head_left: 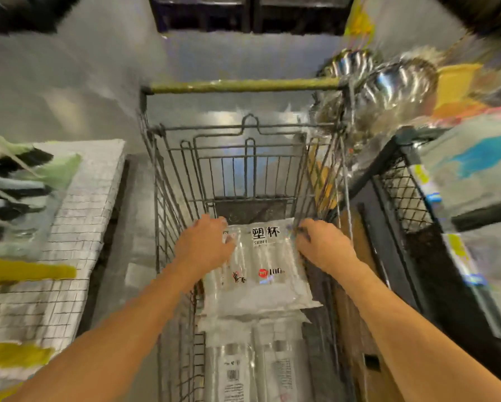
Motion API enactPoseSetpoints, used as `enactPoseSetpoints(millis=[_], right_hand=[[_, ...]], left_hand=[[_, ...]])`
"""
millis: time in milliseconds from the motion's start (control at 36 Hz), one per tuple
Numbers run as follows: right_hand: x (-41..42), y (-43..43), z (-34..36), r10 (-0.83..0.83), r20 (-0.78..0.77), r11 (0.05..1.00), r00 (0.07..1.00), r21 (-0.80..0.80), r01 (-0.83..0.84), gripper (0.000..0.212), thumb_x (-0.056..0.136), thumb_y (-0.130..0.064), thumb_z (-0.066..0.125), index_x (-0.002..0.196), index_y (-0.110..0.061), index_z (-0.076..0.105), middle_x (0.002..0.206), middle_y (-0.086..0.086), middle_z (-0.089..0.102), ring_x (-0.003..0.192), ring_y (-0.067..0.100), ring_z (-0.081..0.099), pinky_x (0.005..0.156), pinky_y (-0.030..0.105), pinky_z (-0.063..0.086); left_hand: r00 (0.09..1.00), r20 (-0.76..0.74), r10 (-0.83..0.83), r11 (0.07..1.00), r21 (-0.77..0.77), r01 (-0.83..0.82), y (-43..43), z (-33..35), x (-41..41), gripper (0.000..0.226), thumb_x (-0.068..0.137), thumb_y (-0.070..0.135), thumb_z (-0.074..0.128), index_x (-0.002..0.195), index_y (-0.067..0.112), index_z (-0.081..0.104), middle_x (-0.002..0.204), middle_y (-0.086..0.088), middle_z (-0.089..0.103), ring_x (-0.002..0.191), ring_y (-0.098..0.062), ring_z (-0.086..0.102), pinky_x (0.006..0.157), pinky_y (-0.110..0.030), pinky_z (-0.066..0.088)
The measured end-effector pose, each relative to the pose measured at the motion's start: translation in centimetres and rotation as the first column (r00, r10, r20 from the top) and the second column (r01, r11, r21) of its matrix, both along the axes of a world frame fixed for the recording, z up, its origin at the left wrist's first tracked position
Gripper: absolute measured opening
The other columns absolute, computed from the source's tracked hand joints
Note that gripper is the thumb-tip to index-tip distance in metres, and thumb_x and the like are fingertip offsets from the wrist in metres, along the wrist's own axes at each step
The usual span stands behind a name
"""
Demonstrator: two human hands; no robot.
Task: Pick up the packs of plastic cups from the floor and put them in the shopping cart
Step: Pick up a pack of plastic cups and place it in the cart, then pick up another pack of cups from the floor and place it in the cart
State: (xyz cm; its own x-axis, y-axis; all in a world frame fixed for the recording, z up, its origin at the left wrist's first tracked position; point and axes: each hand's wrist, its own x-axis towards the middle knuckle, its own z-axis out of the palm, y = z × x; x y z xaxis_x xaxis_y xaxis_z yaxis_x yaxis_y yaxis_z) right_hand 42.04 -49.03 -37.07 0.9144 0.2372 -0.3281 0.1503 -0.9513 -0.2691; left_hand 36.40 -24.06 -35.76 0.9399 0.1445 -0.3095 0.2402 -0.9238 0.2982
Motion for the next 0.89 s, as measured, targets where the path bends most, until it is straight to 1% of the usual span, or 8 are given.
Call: enactPoseSetpoints(millis=[139, 194, 389, 472, 611, 722, 778, 889], right_hand=[[-1.7, -0.6, 10.0, 0.023, 0.051, 1.0, 0.998, -0.021, -0.022, 0.026, 0.101, -0.031, 0.043, 0.114, -0.014, 0.058, 0.103, 0.008, 0.065, 0.084, 0.03, 0.06, 0.069, 0.039, 0.053], [-3.1, -1.0, 13.6, 0.01, 0.057, 0.999, 0.998, -0.032, -0.008, 0.029, 0.1, -0.034, 0.043, 0.118, -0.017, 0.058, 0.106, 0.006, 0.065, 0.087, 0.029, 0.061, 0.069, 0.038, 0.052], [-10.8, -2.8, 23.8, -0.172, 0.189, 0.98, 0.967, -0.07, 0.188, 0.028, 0.095, -0.043, 0.042, 0.108, -0.023, 0.057, 0.105, 0.005, 0.065, 0.095, 0.032, 0.062, 0.078, 0.042, 0.054], [-16.0, -4.0, 26.9, -0.307, 0.228, 0.946, 0.924, -0.032, 0.322, 0.038, 0.089, -0.051, 0.036, 0.103, -0.022, 0.057, 0.101, 0.007, 0.064, 0.093, 0.033, 0.062, 0.079, 0.045, 0.054], [-25.6, -7.0, 30.5, -0.534, 0.241, 0.829, 0.81, -0.038, 0.558, 0.038, 0.1, -0.04, 0.04, 0.133, -0.027, 0.054, 0.138, 0.005, 0.058, 0.124, 0.031, 0.054, 0.1, 0.043, 0.047], [-34.4, -9.9, 31.5, -0.684, 0.255, 0.696, 0.684, -0.053, 0.716, 0.039, 0.099, -0.045, 0.042, 0.133, -0.031, 0.052, 0.139, 0.003, 0.057, 0.124, 0.03, 0.055, 0.1, 0.043, 0.046], [-39.7, -11.2, 31.5, -0.744, 0.273, 0.618, 0.61, -0.066, 0.783, 0.041, 0.098, -0.046, 0.045, 0.135, -0.031, 0.053, 0.139, 0.002, 0.057, 0.125, 0.029, 0.055, 0.098, 0.042, 0.046], [-50.7, -12.6, 31.2, -0.854, 0.286, 0.437, 0.434, -0.057, 0.898, 0.041, 0.097, -0.044, 0.048, 0.135, -0.029, 0.054, 0.138, 0.006, 0.058, 0.123, 0.03, 0.056, 0.094, 0.039, 0.046]], left_hand=[[0.983, 0.033, -0.178, 0.982, 0.069, 0.176, -1.4, 10.3, -0.1, 0.035, 0.092, 0.041, 0.052, 0.12, 0.023, 0.062, 0.114, 0.0, 0.065, 0.101, -0.022, 0.062, 0.078, -0.033, 0.049], [0.965, 0.047, -0.257, 0.966, 0.058, 0.254, -1.9, 13.4, -0.3, 0.034, 0.091, 0.041, 0.052, 0.116, 0.021, 0.063, 0.108, -0.001, 0.067, 0.094, -0.02, 0.064, 0.071, -0.03, 0.049], [0.835, 0.101, -0.541, 0.841, 0.075, 0.535, -5.4, 21.9, -2.5, 0.04, 0.094, 0.044, 0.049, 0.123, 0.018, 0.059, 0.12, -0.006, 0.064, 0.106, -0.027, 0.061, 0.088, -0.043, 0.054], [0.727, 0.122, -0.676, 0.737, 0.097, 0.669, -8.0, 25.1, -4.5, 0.04, 0.096, 0.047, 0.047, 0.125, 0.022, 0.057, 0.122, -0.003, 0.062, 0.107, -0.025, 0.06, 0.086, -0.04, 0.052], [0.517, 0.18, -0.837, 0.543, 0.159, 0.825, -13.9, 29.2, -9.2, 0.042, 0.093, 0.049, 0.049, 0.127, 0.026, 0.056, 0.127, 0.0, 0.061, 0.113, -0.026, 0.059, 0.087, -0.039, 0.049], [0.321, 0.198, -0.926, 0.353, 0.152, 0.923, -19.3, 30.7, -14.5, 0.033, 0.094, 0.046, 0.049, 0.119, 0.027, 0.056, 0.116, -0.001, 0.064, 0.106, -0.025, 0.061, 0.078, -0.036, 0.045], [0.222, 0.205, -0.953, 0.252, 0.138, 0.958, -22.2, 30.7, -17.7, 0.03, 0.093, 0.048, 0.048, 0.116, 0.031, 0.057, 0.121, -0.001, 0.065, 0.112, -0.026, 0.06, 0.085, -0.038, 0.047], [0.043, 0.221, -0.974, 0.071, 0.117, 0.991, -27.3, 30.7, -25.4, 0.045, 0.095, 0.048, 0.051, 0.135, 0.028, 0.053, 0.137, 0.0, 0.057, 0.123, -0.024, 0.054, 0.101, -0.037, 0.044]])
